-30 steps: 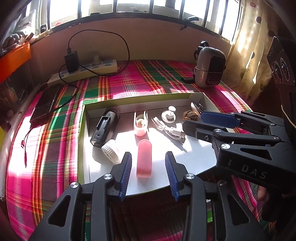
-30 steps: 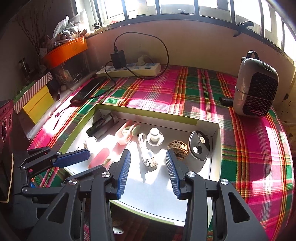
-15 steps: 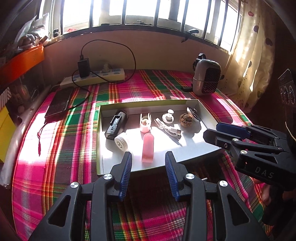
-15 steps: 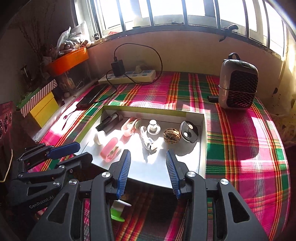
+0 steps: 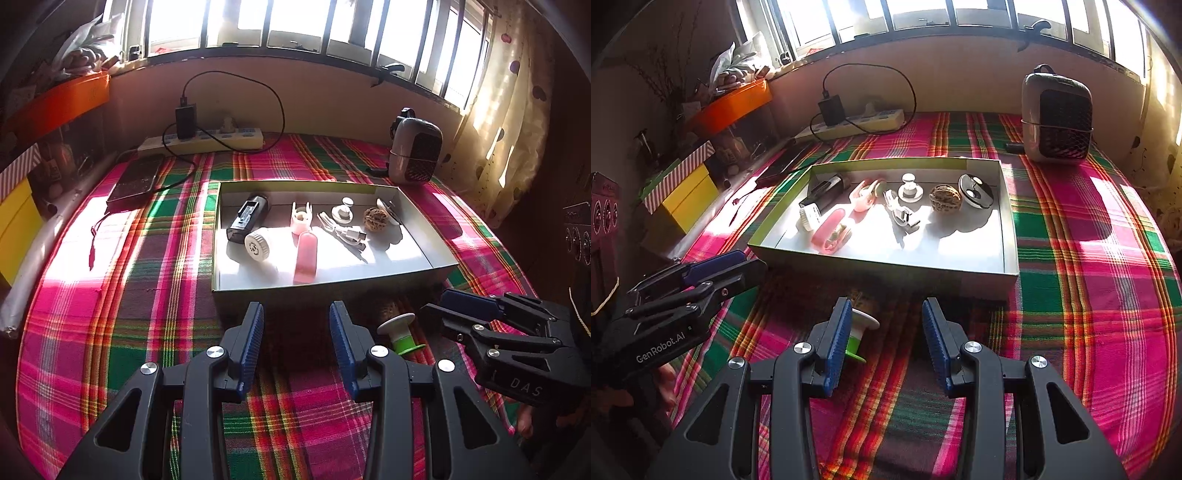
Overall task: Organize objects
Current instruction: 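Withdraw both grippers from the box toward the green spool, then close the right gripper on the green-and-white spool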
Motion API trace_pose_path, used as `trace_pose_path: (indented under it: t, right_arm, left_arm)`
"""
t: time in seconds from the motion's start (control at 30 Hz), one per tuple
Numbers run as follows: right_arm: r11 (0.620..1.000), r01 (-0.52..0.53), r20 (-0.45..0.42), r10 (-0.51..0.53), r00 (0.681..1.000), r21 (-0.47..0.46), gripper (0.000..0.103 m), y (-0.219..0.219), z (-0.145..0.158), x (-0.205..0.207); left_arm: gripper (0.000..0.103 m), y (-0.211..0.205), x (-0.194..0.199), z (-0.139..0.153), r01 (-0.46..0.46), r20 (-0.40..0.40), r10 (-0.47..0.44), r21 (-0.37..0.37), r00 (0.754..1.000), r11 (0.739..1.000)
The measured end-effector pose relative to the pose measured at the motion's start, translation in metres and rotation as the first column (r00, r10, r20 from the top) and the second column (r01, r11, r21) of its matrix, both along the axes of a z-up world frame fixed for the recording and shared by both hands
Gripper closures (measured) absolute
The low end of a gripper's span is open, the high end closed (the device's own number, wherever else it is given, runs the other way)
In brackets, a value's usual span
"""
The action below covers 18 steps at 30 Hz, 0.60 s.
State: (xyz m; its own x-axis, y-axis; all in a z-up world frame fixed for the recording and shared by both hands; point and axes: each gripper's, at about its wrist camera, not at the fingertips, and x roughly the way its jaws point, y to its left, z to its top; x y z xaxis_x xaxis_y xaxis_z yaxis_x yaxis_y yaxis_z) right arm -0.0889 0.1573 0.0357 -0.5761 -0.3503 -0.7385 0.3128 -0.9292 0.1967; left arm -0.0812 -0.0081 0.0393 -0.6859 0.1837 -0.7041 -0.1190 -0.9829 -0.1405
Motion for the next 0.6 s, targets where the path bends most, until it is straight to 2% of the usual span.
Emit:
trace_pose_path:
  t: [0.33,0.43,0.6]
  right_arm:
    - [0.999,-0.027,0.034,0.027,0.999,0.016,0.062,-0.020,-0.014,0.004]
    - [0.999,-0.028,0.051,0.026,0.998,0.028,0.058,-0.025,-0.018,0.001]
    - [0.998,-0.040,0.065,0.036,0.997,0.057,0.057,-0.035,-0.023,-0.001]
  left_arm:
    - [0.067,-0.006,0.006,-0.006,0.000,0.012,0.000,0.015,1.000,1.000]
    - [0.067,-0.006,0.006,-0.008,0.001,0.018,-0.001,0.021,1.000,1.000]
    - [0.067,-0.008,0.006,-0.011,0.003,0.025,-0.004,0.027,1.000,1.000]
